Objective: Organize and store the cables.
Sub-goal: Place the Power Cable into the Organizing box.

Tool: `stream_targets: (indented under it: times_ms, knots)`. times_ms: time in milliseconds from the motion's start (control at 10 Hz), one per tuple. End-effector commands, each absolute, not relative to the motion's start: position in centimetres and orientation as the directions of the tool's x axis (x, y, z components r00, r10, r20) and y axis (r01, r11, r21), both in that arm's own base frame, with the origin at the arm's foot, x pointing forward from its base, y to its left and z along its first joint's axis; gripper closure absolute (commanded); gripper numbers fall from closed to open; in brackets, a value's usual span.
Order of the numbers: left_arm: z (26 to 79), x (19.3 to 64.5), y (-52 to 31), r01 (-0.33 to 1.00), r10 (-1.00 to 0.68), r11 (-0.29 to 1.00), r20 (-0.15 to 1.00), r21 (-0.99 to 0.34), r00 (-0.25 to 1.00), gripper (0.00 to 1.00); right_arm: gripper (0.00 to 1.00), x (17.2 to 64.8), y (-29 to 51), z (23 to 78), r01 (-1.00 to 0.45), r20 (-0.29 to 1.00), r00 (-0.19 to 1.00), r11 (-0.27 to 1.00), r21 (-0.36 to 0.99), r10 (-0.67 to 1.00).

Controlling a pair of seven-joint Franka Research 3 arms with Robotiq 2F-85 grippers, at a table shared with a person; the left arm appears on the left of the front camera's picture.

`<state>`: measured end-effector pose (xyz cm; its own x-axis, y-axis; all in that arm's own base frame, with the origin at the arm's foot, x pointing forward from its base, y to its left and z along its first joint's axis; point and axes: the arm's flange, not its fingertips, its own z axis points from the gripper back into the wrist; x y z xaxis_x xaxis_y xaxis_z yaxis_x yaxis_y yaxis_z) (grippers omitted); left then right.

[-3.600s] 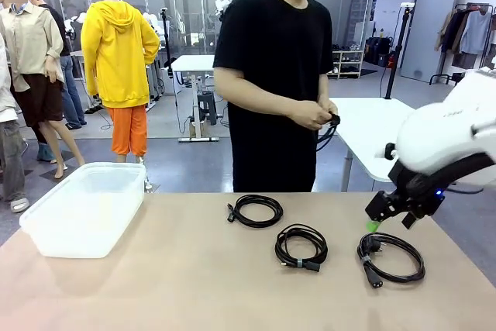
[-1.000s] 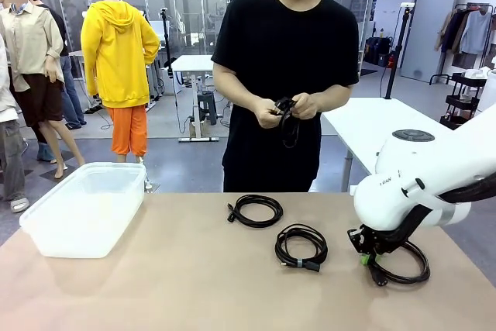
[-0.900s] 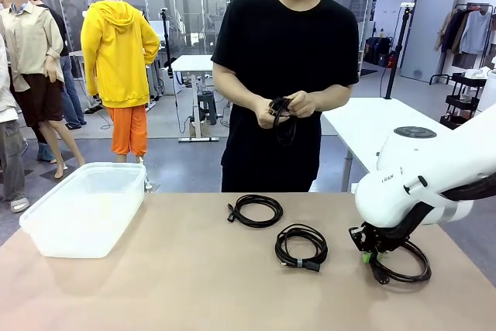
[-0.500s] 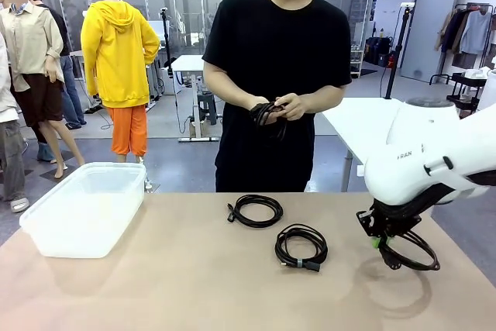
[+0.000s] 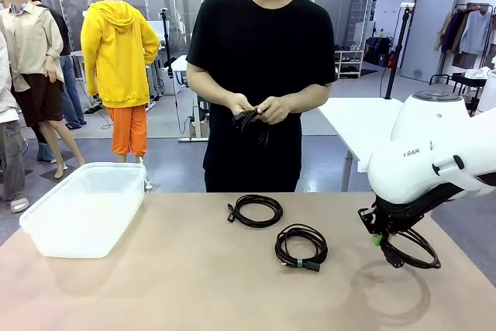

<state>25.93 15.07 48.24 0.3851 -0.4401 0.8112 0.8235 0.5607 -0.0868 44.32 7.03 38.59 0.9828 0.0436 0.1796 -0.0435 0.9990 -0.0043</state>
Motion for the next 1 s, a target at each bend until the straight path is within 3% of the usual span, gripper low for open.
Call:
stream_targets:
  times_ms: [0,200,300,700,900]
  knots:
    - [48.5,26.1,15.2,0.835,-0.435,0.544,0.823,-0.083,0.366,0.00,0.96,44.8,7.1,38.8,-0.033,0.183,0.983,0.999,-0.006,0.033]
    - [48.5,26.1,15.2,0.835,-0.435,0.544,0.823,-0.083,0.366,0.00,0.96,44.8,7.1,38.8,-0.033,0.183,0.983,0.999,-0.006,0.033]
    - [48.5,26.1,15.2,0.835,-0.435,0.544,0.823,-0.083,0.366,0.00,0.83,44.3,7.0,38.5,-0.043,0.178,0.983,0.999,-0.004,0.044]
    - [48.5,26.1,15.2,0.835,-0.435,0.544,0.823,-0.083,0.366,0.00,0.83,43.5,18.0,43.3,-0.046,0.178,0.983,0.999,-0.018,0.048]
    - [48.5,26.1,15.2,0.835,-0.435,0.544,0.823,-0.083,0.366,0.00,0.83,43.4,25.6,44.5,-0.126,0.192,0.972,0.991,-0.046,0.132]
